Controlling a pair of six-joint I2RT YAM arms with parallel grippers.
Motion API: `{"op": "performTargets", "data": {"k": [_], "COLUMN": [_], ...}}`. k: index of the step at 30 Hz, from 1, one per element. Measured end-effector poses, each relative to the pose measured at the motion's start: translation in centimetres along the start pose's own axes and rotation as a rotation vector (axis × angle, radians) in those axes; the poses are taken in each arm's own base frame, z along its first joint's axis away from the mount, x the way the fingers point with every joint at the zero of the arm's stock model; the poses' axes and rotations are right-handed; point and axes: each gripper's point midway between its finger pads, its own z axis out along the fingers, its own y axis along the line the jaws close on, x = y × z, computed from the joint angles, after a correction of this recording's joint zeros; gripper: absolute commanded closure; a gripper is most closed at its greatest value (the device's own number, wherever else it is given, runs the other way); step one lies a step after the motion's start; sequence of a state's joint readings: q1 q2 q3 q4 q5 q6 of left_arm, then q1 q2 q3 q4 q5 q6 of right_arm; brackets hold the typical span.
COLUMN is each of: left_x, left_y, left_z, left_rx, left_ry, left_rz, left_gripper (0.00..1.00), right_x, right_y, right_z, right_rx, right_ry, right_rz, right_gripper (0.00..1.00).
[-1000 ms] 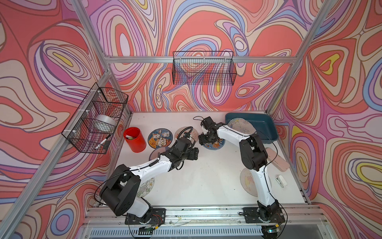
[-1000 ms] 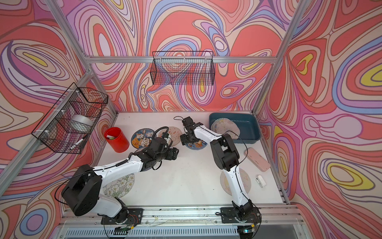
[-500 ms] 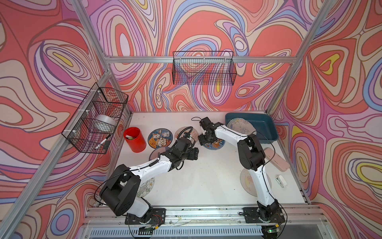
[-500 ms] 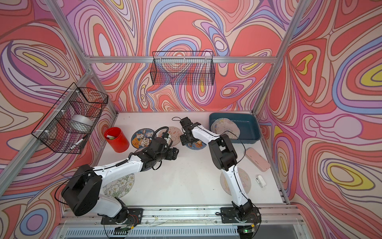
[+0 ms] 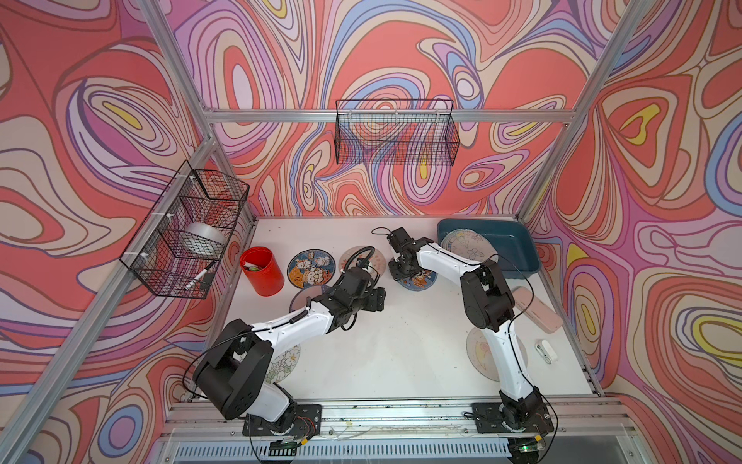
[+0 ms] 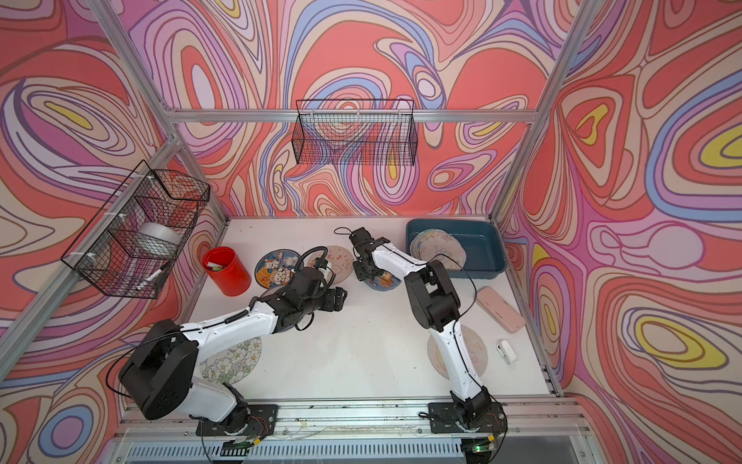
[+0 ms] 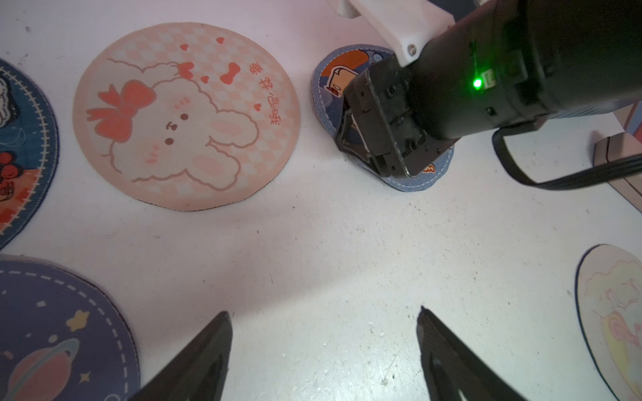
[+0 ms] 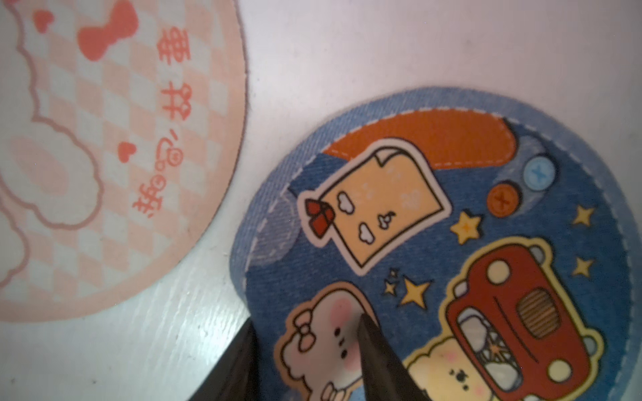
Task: Put the coasters into the storage box
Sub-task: Pick up the coaster from the center of the board.
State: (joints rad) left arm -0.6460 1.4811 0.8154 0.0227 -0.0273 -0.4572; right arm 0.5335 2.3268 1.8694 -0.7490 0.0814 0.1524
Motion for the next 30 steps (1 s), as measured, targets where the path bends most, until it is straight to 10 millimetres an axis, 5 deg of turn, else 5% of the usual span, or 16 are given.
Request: {"op": "performTargets", "data": {"k": [7, 17, 22, 30], "left_x": [0.0, 0.0, 0.0, 0.0], "left_y": [0.0, 0.0, 0.0, 0.0], "left_z": [-0.1, -0.1, -0.1, -0.1], "left_rx": [0.001, 0.002, 0.002, 0.001], "left_ry": [-0.002, -0.004, -0.004, -0.003], "left_rz": [0.000, 0.000, 0.000, 0.000], "left_gripper": [0.16, 0.16, 0.16, 0.16], "right_x": [0.0, 0.6, -0.4, -4.5], "right_y": [-0.4, -0.6, -0.7, -2.2], "right_z": [0.0, -1.6, -5.3, -14.0], "right_rx": [0.014, 0.002, -0.007, -0.020], "right_ry": [-0.002, -0.029, -0.092, -0.314], "right_rz": [0.001, 0.016, 0.024, 0.064], "right_gripper": [1.00, 1.00, 1.00, 1.00]}}
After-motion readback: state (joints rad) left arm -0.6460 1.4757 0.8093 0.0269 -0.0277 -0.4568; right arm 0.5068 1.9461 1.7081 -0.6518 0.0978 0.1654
